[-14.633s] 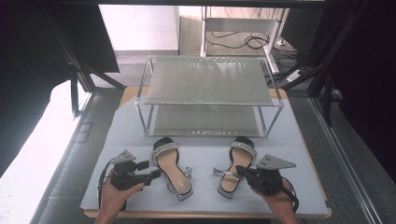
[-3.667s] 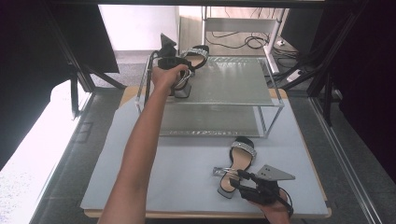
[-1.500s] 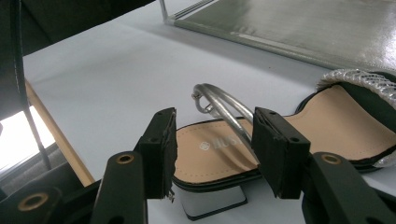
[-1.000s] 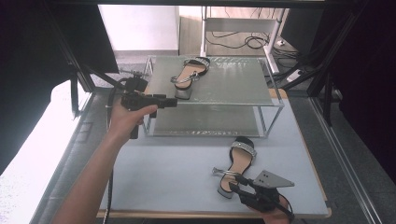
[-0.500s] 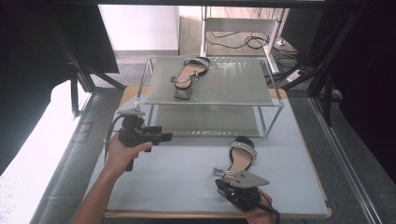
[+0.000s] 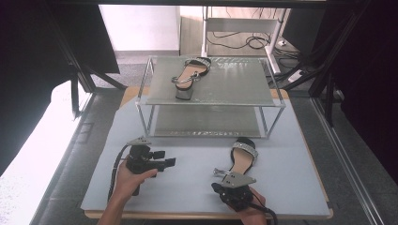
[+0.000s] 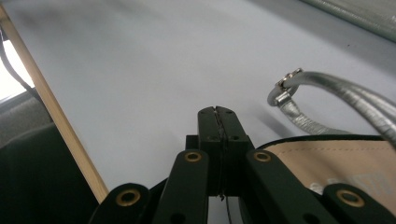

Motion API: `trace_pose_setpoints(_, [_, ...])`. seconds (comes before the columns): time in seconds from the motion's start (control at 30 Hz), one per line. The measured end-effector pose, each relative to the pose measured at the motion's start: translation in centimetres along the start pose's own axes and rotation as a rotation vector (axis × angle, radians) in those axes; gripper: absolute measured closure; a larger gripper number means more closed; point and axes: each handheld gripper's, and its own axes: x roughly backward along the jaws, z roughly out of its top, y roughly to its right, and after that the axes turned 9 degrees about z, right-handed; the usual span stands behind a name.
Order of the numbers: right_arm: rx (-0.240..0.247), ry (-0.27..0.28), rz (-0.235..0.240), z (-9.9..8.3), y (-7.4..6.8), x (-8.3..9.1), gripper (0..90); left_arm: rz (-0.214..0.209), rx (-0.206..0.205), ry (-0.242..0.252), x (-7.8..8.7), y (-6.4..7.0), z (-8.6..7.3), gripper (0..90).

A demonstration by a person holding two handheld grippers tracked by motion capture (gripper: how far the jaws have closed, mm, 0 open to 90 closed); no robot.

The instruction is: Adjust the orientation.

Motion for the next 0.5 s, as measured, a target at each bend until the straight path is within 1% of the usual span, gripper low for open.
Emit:
trace_pose_setpoints(0.07, [-0.003, 0.003, 0.001, 0.0, 0.0, 0.0, 89.1, 0.014, 0.004, -0.019, -0.3, -0.2, -0.2, 36.6])
trace_pose_setpoints(0.1, [-0.005, 0.005, 0.001, -0.1, 0.0, 0.1, 89.1, 0.022, 0.008, -0.016, -0.3, -0.3, -0.3, 36.6])
trace_pose_setpoints(0.17, [-0.009, 0.006, 0.0, -0.2, 0.1, 0.3, 89.2, 0.013, 0.021, -0.011, -0.3, -0.4, -0.4, 36.6])
trace_pose_setpoints(0.27, [-0.008, 0.015, -0.013, -0.8, 0.0, 1.1, 89.1, 0.011, 0.008, -0.02, -0.3, -0.2, -0.7, 36.3])
trace_pose_setpoints(0.33, [-0.022, 0.032, -0.008, -1.5, 0.0, 2.2, 89.1, 0.005, 0.008, -0.029, -0.4, -0.1, -1.0, 36.2])
trace_pose_setpoints(0.37, [-0.041, 0.044, 0.007, -1.9, 0.2, 2.8, 89.1, 0.004, 0.007, -0.035, -0.5, -0.1, -1.2, 36.1])
trace_pose_setpoints(0.4, [-0.054, 0.049, 0.007, -2.4, 0.4, 3.5, 89.1, 0.003, 0.008, -0.04, -0.7, -0.1, -1.3, 36.1])
trace_pose_setpoints(0.5, [-0.075, 0.056, -0.007, -3.7, 0.8, 5.2, 89.1, -0.007, 0.018, -0.056, -1.0, 0.0, -1.8, 36.1])
